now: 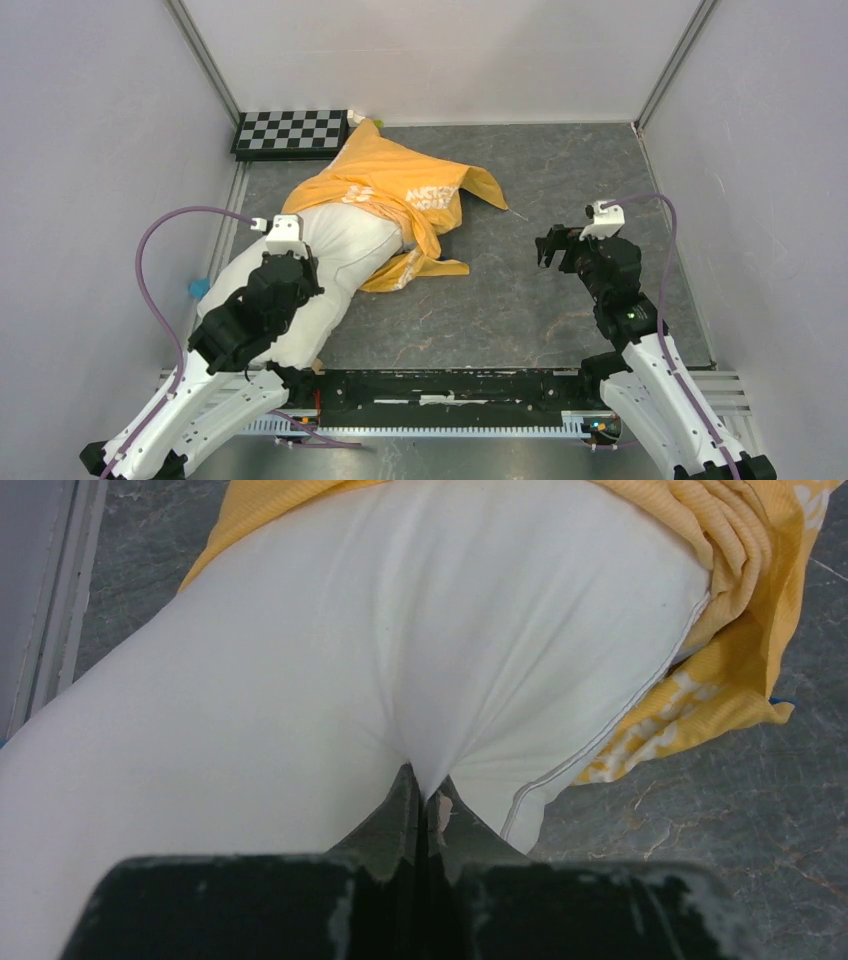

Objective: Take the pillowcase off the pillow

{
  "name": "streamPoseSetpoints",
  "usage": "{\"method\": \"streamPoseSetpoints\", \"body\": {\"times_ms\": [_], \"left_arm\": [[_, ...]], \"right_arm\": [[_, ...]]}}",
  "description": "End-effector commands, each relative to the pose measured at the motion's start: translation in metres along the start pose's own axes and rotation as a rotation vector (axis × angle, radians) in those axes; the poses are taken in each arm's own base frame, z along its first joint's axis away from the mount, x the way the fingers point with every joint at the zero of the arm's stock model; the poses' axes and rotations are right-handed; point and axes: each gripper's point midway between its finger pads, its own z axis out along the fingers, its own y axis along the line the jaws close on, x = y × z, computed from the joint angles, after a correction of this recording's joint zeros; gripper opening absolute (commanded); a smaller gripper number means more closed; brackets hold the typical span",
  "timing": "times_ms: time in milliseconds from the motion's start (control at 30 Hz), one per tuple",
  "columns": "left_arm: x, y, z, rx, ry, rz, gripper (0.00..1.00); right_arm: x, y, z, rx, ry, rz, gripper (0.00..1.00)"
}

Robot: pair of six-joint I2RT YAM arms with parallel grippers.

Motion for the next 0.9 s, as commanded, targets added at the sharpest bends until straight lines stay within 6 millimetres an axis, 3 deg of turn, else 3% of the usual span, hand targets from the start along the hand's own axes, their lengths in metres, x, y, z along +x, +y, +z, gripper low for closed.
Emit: {"method": "streamPoseSetpoints", "body": {"times_ms": [0, 133, 267, 400, 633, 767, 867], "left_arm": [[-0.019, -0.01, -0.01, 0.097, -0.07, 0.044, 0.02], [-0.015, -0.015, -0.014, 0.152, -0.068, 0.076, 0.02], [-0.01, -0.03, -0.019, 0.262, -0.073, 0.084, 0.02], [-0.004, -0.047, -0.023, 0.367, -0.075, 0.089, 0.02], [0.009, -0.068, -0.025, 0.486, -0.038, 0.112, 0.02], [0.014, -0.075, -0.026, 0.52, -0.01, 0.114, 0.02], [0.017, -0.078, -0.026, 0.535, 0.001, 0.109, 0.02]], "right_arm": [[-0.015, 0.058, 0.0, -0.329, -0.029, -0.05, 0.98], [-0.005, 0.085, 0.01, -0.463, 0.057, 0.005, 0.98], [-0.009, 0.123, 0.003, -0.676, 0.051, 0.143, 0.98], [-0.018, 0.137, 0.0, -0.759, 0.026, 0.248, 0.98], [-0.021, 0.135, 0.015, -0.695, 0.049, 0.544, 0.98], [-0.011, 0.115, 0.033, -0.529, 0.061, 0.695, 0.98], [-0.005, 0.095, 0.042, -0.405, 0.025, 0.772, 0.9]]}}
